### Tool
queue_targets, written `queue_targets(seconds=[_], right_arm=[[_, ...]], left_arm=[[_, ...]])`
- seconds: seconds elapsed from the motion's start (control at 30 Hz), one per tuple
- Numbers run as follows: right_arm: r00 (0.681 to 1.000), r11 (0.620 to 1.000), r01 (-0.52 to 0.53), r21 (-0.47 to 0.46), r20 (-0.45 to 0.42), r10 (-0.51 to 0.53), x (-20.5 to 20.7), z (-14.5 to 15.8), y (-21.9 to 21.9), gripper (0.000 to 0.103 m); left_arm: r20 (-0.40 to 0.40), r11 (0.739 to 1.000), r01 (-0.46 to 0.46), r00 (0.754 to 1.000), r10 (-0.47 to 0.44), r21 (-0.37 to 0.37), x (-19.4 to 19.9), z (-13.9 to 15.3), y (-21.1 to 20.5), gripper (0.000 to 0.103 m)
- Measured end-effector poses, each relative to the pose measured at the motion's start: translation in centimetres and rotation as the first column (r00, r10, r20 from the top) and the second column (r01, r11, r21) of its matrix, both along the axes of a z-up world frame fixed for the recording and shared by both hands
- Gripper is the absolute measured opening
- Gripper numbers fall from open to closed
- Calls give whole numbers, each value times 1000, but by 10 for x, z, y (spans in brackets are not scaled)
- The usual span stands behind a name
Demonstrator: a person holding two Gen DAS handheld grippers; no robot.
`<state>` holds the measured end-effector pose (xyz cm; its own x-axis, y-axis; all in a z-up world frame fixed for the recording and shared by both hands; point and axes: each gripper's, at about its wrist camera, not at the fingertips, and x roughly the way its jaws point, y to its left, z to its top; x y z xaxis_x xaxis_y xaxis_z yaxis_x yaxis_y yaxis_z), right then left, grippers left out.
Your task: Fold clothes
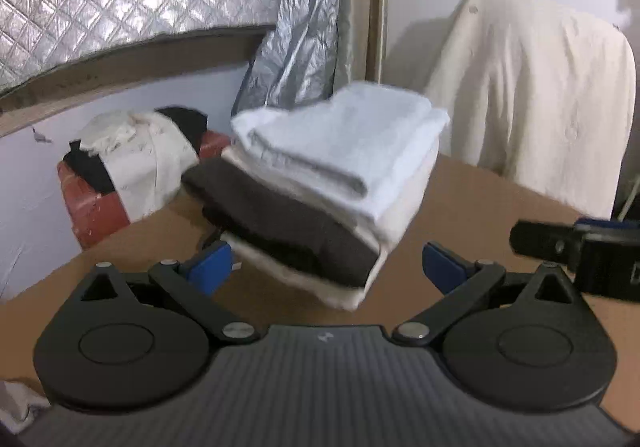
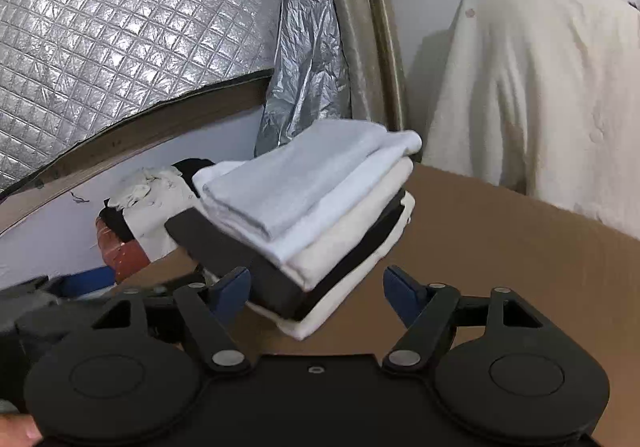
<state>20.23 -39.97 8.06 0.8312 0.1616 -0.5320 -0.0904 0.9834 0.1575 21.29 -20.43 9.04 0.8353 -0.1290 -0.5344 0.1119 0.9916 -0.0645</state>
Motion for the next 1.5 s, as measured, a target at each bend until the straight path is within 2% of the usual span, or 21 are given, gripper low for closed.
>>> queue_targets(seconds=[0.23, 0.43, 0.6, 0.67, 0.83, 1.03, 1.33, 1.5], right_arm=[[999, 998, 45, -37, -3, -45, -32, -8, 19, 78], [997, 997, 72, -40, -17, -73, -48, -12, 32, 78], [994, 993, 106, -43, -11, -106, -60, -15, 41, 78], [993, 992, 120, -39, -10, -120, -65, -15, 43, 78], [977, 976, 215, -27, 1, -215, -81, -12, 49, 79], [976, 975, 215, -58, -9, -216, -86, -13, 51, 79], [974, 971, 227, -70, 4, -228, -92, -16, 47, 80], [970, 967, 244, -72, 17, -243, -93, -18, 42, 80]], left_arm=[[-30, 999, 9, 1000, -8, 45, -21, -3, 7, 103], [-67, 1000, -9, 998, 10, 17, -34, -6, 22, 103], [-53, 994, 25, 998, -19, 102, -49, -11, 22, 103], [-41, 993, 34, 999, -29, 109, -52, -9, 23, 103], [-58, 999, -11, 998, 14, 46, -49, -5, 26, 103], [-76, 999, 31, 997, -30, 19, -47, -10, 26, 103], [-61, 999, 31, 998, -28, 42, -49, -7, 16, 103], [-65, 999, 46, 997, -44, 28, -48, -9, 11, 103]])
